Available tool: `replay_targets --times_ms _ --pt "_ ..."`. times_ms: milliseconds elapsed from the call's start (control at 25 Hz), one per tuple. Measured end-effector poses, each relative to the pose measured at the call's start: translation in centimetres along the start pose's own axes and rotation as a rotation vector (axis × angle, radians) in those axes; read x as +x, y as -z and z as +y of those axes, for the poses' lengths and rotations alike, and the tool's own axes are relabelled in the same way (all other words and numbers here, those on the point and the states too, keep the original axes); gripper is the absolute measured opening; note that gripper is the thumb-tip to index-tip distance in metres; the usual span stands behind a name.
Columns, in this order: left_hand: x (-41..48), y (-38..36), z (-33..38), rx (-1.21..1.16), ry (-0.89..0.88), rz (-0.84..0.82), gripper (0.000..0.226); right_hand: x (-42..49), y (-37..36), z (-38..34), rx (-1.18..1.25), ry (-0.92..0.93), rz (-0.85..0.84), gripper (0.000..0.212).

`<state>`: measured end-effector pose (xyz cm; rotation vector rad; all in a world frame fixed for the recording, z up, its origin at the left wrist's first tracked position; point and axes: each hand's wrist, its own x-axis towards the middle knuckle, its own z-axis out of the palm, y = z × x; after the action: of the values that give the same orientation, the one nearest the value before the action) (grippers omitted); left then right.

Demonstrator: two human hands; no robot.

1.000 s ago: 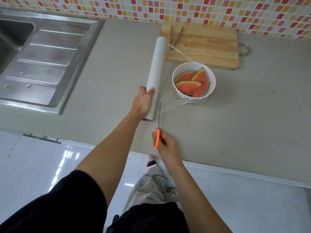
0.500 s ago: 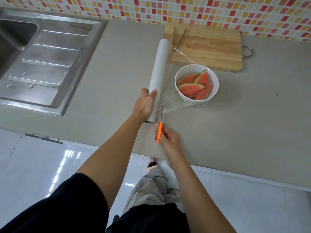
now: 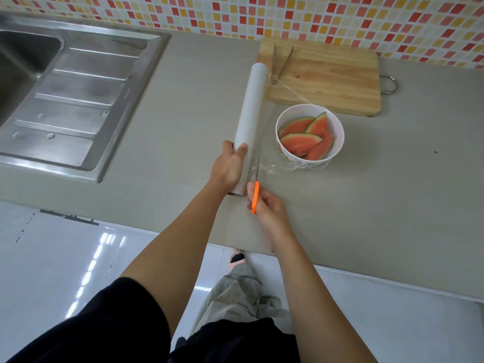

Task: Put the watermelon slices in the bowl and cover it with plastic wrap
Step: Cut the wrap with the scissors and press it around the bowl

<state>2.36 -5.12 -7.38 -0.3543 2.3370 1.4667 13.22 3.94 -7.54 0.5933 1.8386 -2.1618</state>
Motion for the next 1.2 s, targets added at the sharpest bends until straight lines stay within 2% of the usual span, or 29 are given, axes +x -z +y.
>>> replay_targets --times_ms 600,760,920,1080,1200 --pt "-0.3 0.3 0.2 -0.031 0.018 -0.020 0.034 3.9 0.6 -0.9 0.091 0.113 -0.003 0.015" --pt "-0.4 0.3 0.2 -0.022 0.024 -0.023 0.032 5.0 0.7 -1.5 0.116 0.116 0.005 0.022" --pt "-0.4 0.3 0.3 -0.032 0.028 -0.025 0.032 6.2 0.8 -1.9 0.146 0.129 0.002 0.014" --pt "-0.5 0.4 0.2 -0.052 0.033 -0.039 0.034 7.1 0.7 -2.3 0.132 0.105 0.019 0.031" --pt "-0.5 0.5 0.2 -0.068 0.037 -0.047 0.033 8.0 0.6 -2.8 0.145 0.120 0.037 0.020"
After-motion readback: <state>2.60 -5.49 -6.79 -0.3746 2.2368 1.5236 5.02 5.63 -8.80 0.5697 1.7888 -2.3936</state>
